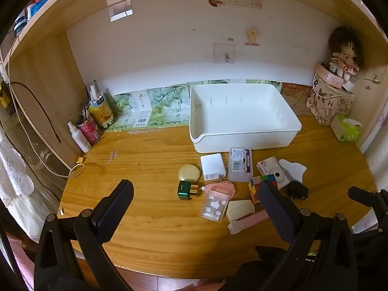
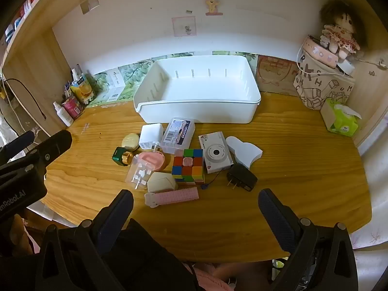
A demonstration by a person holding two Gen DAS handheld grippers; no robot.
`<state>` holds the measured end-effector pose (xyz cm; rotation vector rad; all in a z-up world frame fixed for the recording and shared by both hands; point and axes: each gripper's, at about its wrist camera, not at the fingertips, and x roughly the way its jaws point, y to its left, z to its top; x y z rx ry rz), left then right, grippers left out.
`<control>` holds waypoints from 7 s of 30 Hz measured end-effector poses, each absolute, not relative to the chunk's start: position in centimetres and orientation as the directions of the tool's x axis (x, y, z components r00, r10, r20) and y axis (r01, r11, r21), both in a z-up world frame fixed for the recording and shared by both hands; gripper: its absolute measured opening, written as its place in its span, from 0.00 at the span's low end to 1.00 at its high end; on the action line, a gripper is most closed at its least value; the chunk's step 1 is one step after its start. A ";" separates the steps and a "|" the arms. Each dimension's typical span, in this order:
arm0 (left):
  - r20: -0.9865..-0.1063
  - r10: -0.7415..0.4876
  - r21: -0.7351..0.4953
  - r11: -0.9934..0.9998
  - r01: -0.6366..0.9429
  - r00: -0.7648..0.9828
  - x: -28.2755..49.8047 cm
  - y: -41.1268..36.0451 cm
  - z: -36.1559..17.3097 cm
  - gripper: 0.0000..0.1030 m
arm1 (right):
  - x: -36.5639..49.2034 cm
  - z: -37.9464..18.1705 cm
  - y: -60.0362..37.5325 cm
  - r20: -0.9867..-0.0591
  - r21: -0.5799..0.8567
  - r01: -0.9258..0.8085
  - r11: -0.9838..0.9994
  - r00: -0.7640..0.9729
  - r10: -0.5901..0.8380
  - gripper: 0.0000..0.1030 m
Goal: Organize rigid objects
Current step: 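Move both tools forward over the cluttered desk toward the items, then grasp the pink tube with the left tool while the right tool grasps the black charger, then carry the pink tube into the white bin and open the left tool while the right holds the charger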
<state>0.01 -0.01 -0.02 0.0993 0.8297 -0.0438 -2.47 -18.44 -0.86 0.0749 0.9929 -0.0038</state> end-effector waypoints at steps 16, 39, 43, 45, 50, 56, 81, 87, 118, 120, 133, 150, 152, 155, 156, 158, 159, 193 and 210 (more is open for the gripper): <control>-0.750 0.020 0.080 0.995 0.060 0.661 0.6 0.3 -0.8 0.99 | -2.7 -1.3 -18.5 -0.845 0.048 0.050 0.998 0.535 0.014 1.00; -0.769 -0.076 0.036 0.986 0.161 0.634 2.0 2.5 -1.5 0.99 | -2.5 -2.1 -16.4 -0.865 0.038 0.147 0.988 0.500 -0.041 1.00; -0.780 -0.094 0.036 0.980 0.195 0.619 2.1 2.7 -1.9 0.99 | -2.9 -2.9 -15.9 -0.875 0.052 0.181 0.982 0.482 -0.043 1.00; -0.789 -0.107 0.033 0.976 0.216 0.605 2.1 2.7 -2.4 0.99 | -3.1 -3.4 -15.6 -0.880 0.055 0.191 0.980 0.473 -0.043 1.00; -0.826 -0.135 0.022 0.962 0.271 0.547 2.1 2.3 -3.9 0.99 | -3.6 -4.9 -15.8 -0.901 0.078 0.239 0.968 0.433 -0.035 1.00; -0.876 -0.156 -0.005 0.950 0.313 0.456 2.0 1.7 -5.8 0.99 | -4.5 -6.6 -17.1 -0.926 0.088 0.332 0.939 0.374 -0.045 1.00; -0.982 -0.188 -0.187 0.978 0.090 0.008 6.2 -4.4 -14.3 0.99 | -0.6 -9.2 -26.3 -0.962 0.123 0.281 0.952 0.271 0.044 1.00; -0.965 -0.245 -0.229 0.960 -0.162 -0.089 6.5 -3.7 -17.6 0.99 | 2.1 -11.0 -27.7 -0.961 0.159 0.174 0.972 0.254 0.111 0.91; -0.898 -0.439 -0.276 0.610 -0.743 -0.027 4.1 0.0 -22.7 0.69 | 8.4 -16.1 -26.4 -0.981 0.113 -0.312 0.943 0.117 0.156 0.64; -0.898 -0.440 -0.278 0.612 -0.740 -0.026 4.1 -0.2 -22.6 0.64 | 8.5 -16.3 -26.3 -0.982 0.107 -0.319 0.942 0.112 0.150 0.60; -0.880 -0.476 -0.322 0.591 -0.740 0.003 4.8 -0.8 -22.0 0.37 | 7.7 -16.4 -26.1 -0.980 0.115 -0.320 0.940 0.121 0.161 0.55; -0.886 -0.460 -0.366 0.619 -0.695 0.056 1.4 1.5 -20.1 0.27 | 4.2 -15.0 -23.7 -0.975 0.117 -0.344 0.932 0.139 0.174 0.55; -0.890 -0.449 -0.370 0.619 -0.693 0.074 1.2 1.6 -19.6 0.27 | 3.7 -14.4 -23.3 -0.971 0.125 -0.359 0.925 0.147 0.188 0.55; -0.901 -0.421 -0.372 0.617 -0.694 0.109 0.6 2.5 -18.5 0.27 | 3.0 -13.4 -22.3 -0.963 0.134 -0.391 0.911 0.164 0.212 0.54; -0.906 -0.404 -0.371 0.620 -0.692 0.124 0.3 2.8 -17.9 0.27 | 2.9 -13.1 -22.0 -0.960 0.136 -0.401 0.906 0.171 0.220 0.54; -0.918 -0.364 -0.369 0.632 -0.682 0.159 -0.1 3.6 -16.7 0.27 | 2.6 -12.3 -21.4 -0.952 0.143 -0.423 0.895 0.189 0.241 0.54; -0.920 -0.352 -0.370 0.636 -0.677 0.171 -0.1 3.6 -16.3 0.27 | 2.5 -11.9 -21.4 -0.948 0.144 -0.432 0.890 0.198 0.250 0.54; -0.638 -0.063 -0.280 0.947 -0.155 0.767 10.7 -0.1 -0.2 0.27 | 8.6 -0.6 -22.2 -0.566 0.026 -0.431 0.902 0.738 0.369 0.31; -0.741 -0.161 -0.138 0.987 0.087 0.652 20.6 -5.8 -5.9 0.28 | 13.0 -3.9 -24.9 -0.640 0.120 -0.261 0.958 0.717 0.276 0.31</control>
